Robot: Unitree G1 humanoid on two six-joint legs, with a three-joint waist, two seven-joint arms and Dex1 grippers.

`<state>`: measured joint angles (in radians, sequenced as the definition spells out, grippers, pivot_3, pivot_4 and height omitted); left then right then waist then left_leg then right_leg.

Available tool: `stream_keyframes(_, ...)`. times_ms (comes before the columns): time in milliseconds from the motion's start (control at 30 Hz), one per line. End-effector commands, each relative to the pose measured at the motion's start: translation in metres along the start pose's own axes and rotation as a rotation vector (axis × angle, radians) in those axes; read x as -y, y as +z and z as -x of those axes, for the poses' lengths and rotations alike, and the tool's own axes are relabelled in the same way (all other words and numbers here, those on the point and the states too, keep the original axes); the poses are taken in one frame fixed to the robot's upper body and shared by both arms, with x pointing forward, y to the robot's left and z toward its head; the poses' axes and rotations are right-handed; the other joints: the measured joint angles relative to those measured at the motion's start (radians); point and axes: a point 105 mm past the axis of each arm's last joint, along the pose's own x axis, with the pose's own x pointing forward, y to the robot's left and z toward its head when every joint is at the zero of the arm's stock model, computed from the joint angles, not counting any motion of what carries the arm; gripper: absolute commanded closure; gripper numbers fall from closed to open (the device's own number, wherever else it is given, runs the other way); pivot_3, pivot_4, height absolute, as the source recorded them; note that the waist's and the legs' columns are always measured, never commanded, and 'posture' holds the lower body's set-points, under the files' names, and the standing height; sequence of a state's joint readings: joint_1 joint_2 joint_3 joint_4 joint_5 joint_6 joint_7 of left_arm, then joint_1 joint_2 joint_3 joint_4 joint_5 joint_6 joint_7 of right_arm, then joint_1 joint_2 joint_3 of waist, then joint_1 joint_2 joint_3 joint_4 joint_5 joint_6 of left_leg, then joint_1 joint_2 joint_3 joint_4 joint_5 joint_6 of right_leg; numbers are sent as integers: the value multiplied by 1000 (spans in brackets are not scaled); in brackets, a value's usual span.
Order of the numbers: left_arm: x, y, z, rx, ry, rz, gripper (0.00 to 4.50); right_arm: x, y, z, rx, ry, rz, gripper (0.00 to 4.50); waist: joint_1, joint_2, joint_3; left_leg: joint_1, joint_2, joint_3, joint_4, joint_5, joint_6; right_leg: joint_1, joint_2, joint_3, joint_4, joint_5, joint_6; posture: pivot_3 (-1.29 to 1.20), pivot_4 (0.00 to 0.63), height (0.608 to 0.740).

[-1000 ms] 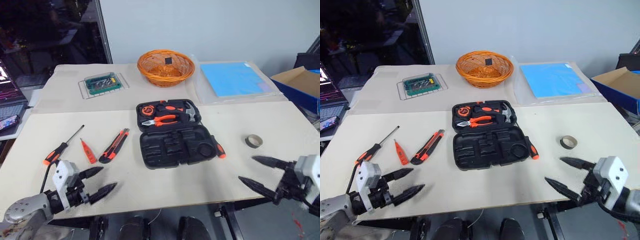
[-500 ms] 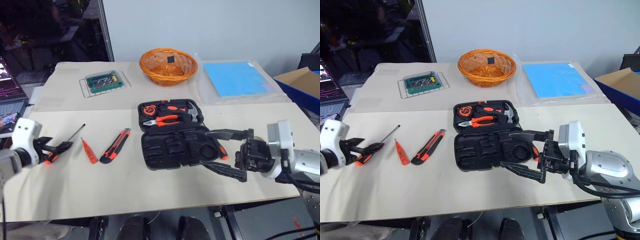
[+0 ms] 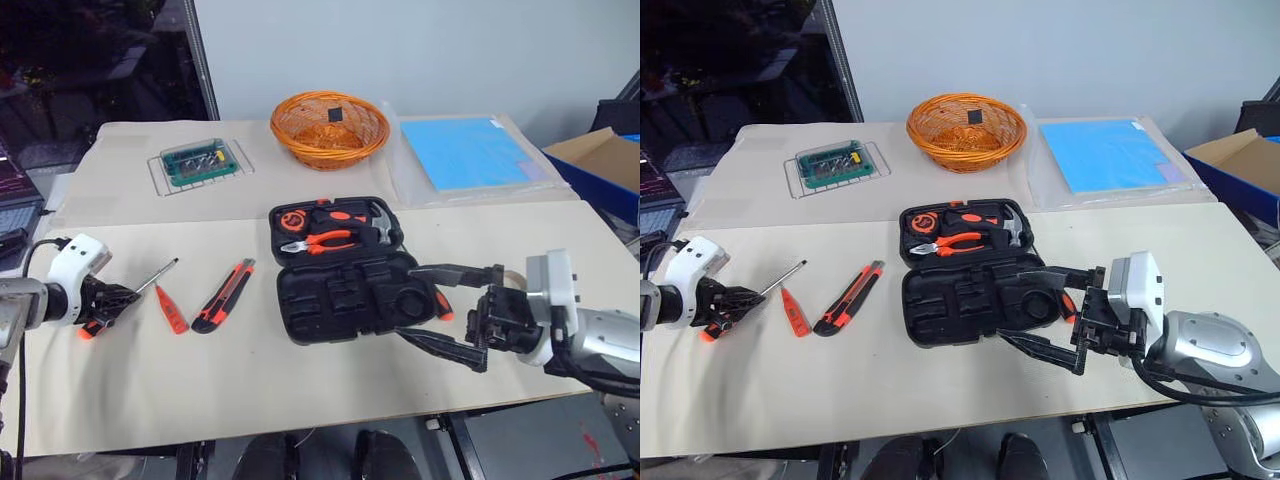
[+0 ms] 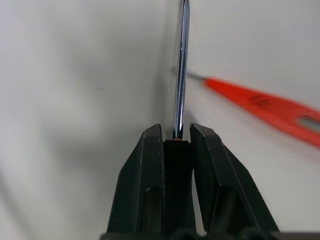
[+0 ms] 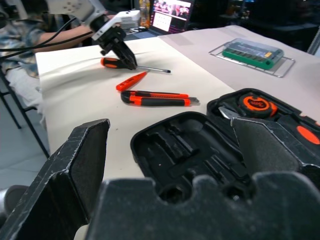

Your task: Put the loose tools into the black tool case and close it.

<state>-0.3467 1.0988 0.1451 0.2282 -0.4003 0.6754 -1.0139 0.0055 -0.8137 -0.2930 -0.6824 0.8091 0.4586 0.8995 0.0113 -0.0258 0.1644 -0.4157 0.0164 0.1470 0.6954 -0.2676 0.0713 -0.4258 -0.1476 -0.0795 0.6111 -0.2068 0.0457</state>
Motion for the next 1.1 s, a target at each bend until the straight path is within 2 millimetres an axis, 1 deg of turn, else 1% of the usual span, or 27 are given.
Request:
stream_keyframes(33,27,60,13,164,-117,-141,4135,1,8,9,16,-56,25,0,4,0,0,0,0,-1,0,0,0,1,0,-1,0,0,0,0,150,740)
stream_keyframes(133,51,82,6,178,-211,-213,4135,3,6,15,1,-102,21,0,8,-1,0,0,-1,-1,1,0,0,2,-1,-1,0,0,0,0,150,740)
stream_keyframes(167,64,91,-1,167,-255,-247,4135,4,6,19,-5,-127,22,0,8,-1,0,0,-1,-1,2,0,1,2,-1,-1,1,0,0,0,150,740)
stream_keyframes(233,86,100,-15,132,-323,-325,4135,6,6,26,-15,-168,25,0,13,0,0,1,-1,-1,3,0,1,3,0,-1,1,0,0,0,150,740)
stream_keyframes(267,96,105,-22,121,-359,-357,4135,7,6,29,-26,-185,31,0,14,0,0,1,-2,-1,3,0,1,4,0,-1,2,0,1,0,150,740)
stream_keyframes(367,130,127,-56,107,-437,-413,4135,6,4,42,-65,-232,43,0,21,0,0,1,-2,-1,5,0,1,5,1,-1,3,0,1,0,150,740)
stream_keyframes(433,149,139,-71,116,-482,-425,4135,5,3,47,-87,-246,46,0,27,-1,0,0,-2,-2,8,0,2,6,2,-1,3,0,1,0,150,740)
stream_keyframes(500,171,144,-84,92,-545,-444,4135,2,2,53,-105,-258,46,0,24,-1,0,0,-2,-2,10,0,3,5,2,-1,3,0,2,0,150,740)
stream_keyframes(600,194,144,-102,31,-608,-489,4135,1,2,62,-134,-279,52,0,17,-1,0,0,-2,-1,11,0,4,5,2,1,3,0,3,0,150,740)
stream_keyframes(633,197,145,-108,20,-608,-500,4135,1,1,65,-140,-288,52,0,16,-1,0,0,-2,-1,11,0,4,5,2,1,3,-1,4,0,150,740)
stream_keyframes(700,201,144,-126,-11,-579,-529,4135,3,0,70,-154,-305,56,0,15,-1,0,0,-2,-1,11,-1,4,5,2,1,3,-1,4,0,150,740)
stream_keyframes(767,205,145,-139,-29,-565,-516,4135,4,1,73,-160,-315,64,0,13,-1,0,0,-2,-2,11,-1,5,5,2,1,3,-1,4,0,150,740)
stream_keyframes(900,213,146,-155,-42,-550,-525,4135,4,0,79,-172,-311,60,0,13,-1,0,-2,-1,-2,15,-3,8,5,1,1,4,-1,4,0,150,740)
stream_keyframes(1100,216,146,-177,-62,-501,-517,4135,6,1,82,-187,-285,65,0,16,-1,0,-6,-1,-3,19,-5,11,4,1,1,3,1,6,0,150,740)
